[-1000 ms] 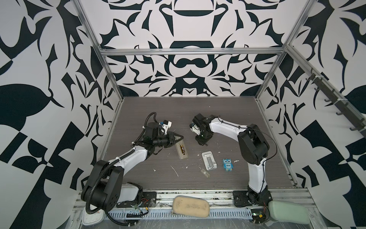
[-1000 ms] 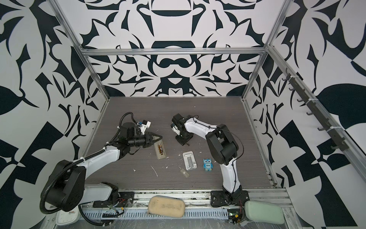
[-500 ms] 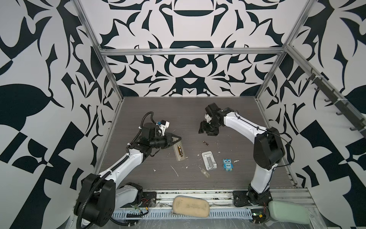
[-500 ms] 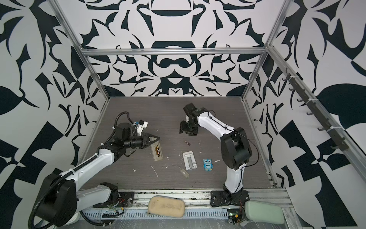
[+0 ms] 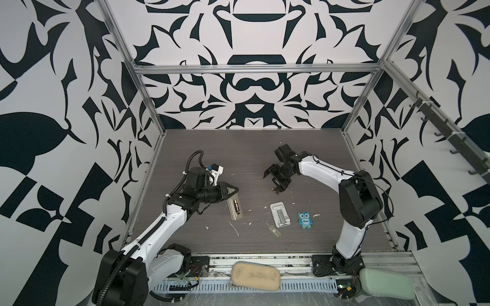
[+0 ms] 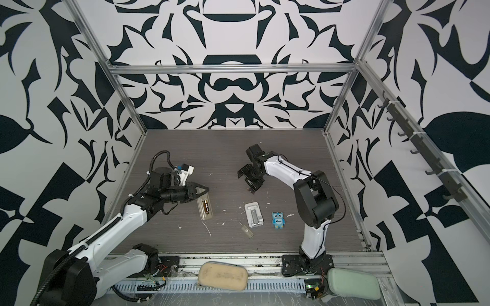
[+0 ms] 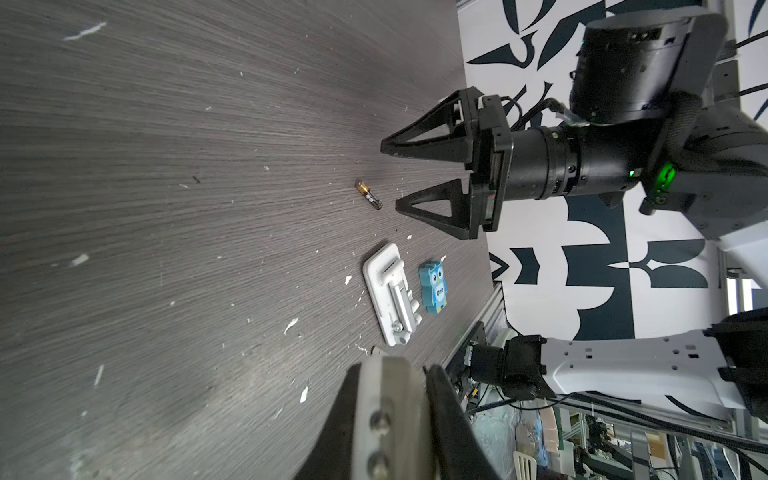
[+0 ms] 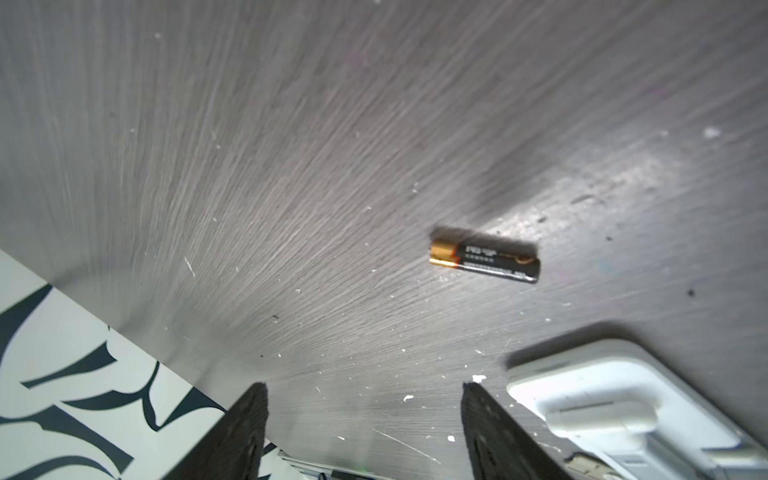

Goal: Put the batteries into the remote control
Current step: 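Position the open right gripper above the second gold-topped battery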

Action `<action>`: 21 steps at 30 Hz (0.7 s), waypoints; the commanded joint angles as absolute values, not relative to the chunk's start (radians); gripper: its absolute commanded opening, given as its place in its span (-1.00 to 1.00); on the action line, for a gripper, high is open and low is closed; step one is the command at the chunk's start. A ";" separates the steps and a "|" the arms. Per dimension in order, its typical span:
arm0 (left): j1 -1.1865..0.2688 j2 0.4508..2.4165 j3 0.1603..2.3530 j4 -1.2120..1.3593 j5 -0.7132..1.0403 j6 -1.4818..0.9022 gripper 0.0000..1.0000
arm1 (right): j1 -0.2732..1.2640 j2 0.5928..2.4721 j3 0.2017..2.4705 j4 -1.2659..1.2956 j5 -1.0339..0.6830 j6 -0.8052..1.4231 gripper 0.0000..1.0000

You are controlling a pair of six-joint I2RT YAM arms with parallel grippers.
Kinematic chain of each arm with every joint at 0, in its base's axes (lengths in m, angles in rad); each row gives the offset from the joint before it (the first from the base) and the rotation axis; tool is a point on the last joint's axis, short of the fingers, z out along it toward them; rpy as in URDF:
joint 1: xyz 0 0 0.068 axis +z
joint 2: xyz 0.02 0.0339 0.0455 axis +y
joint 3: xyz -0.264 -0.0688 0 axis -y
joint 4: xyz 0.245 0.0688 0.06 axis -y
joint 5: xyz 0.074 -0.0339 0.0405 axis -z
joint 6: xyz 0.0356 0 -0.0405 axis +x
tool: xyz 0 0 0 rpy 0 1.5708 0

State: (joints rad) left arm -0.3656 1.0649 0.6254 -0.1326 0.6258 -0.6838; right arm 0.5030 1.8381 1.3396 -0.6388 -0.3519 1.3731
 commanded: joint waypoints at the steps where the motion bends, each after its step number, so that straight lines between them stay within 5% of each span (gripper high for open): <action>1: -0.362 1.071 0.682 -0.170 0.619 -0.638 -1.00 | 0.511 1.848 1.372 -0.685 -0.342 1.444 0.51; 21: -0.363 1.108 0.707 -0.186 0.602 -0.603 -1.00 | 0.481 1.931 1.334 -0.644 -0.307 1.452 0.31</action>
